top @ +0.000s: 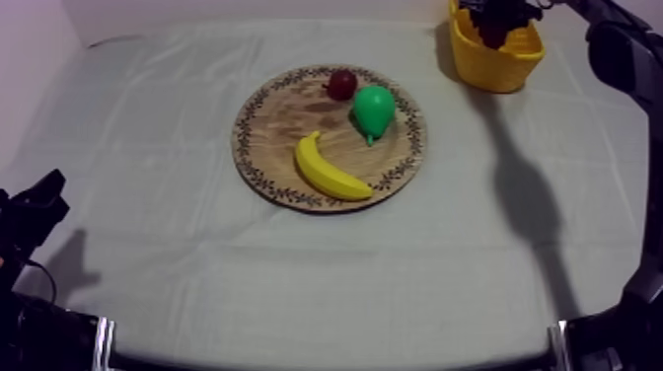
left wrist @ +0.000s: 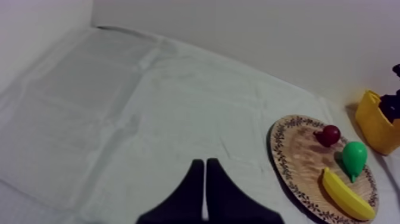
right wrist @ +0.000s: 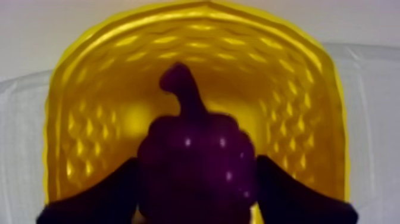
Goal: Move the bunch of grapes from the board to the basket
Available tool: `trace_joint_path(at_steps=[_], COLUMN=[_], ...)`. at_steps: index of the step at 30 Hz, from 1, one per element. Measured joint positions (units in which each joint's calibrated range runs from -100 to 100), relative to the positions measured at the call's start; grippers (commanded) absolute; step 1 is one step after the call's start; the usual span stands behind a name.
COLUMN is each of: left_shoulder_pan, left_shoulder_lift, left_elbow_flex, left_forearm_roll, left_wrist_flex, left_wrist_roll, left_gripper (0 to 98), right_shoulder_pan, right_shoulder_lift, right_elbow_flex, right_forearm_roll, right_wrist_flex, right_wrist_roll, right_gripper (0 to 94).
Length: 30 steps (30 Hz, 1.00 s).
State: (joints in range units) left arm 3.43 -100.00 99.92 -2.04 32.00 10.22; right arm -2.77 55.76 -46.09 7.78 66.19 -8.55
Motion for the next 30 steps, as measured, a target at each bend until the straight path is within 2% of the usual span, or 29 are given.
trace_joint_path(at_steps=[6,15,21,30], left_shoulder_pan=[0.00,0.00,0.00,0.00], left_shoulder_lift=[0.00,0.00,0.00,0.00], left_elbow_flex=[0.00,0.00,0.00,0.00], left_forearm_roll=[0.00,0.00,0.00,0.00], left_wrist_flex=[0.00,0.00,0.00,0.00], left_wrist_roll=[0.00,0.00,0.00,0.00], left_gripper=[0.1,0.1,0.1,0.1], right_shoulder_pan=[-0.15,-0.58,-0.58,0.28], right_shoulder_lift=[-1.07,-3.38,-6.57,-16.00], right_elbow_flex=[1.37,4.25,8.77,21.51], right_forearm_roll=[0.43,0.71,1.49,1.23], right_wrist_flex=[-1.20,-2.03,-3.91,-9.21], right_wrist_roll=[-1.01,-1.62,-2.06,-1.19], right_gripper=[70.3,69.3,59.8,34.6])
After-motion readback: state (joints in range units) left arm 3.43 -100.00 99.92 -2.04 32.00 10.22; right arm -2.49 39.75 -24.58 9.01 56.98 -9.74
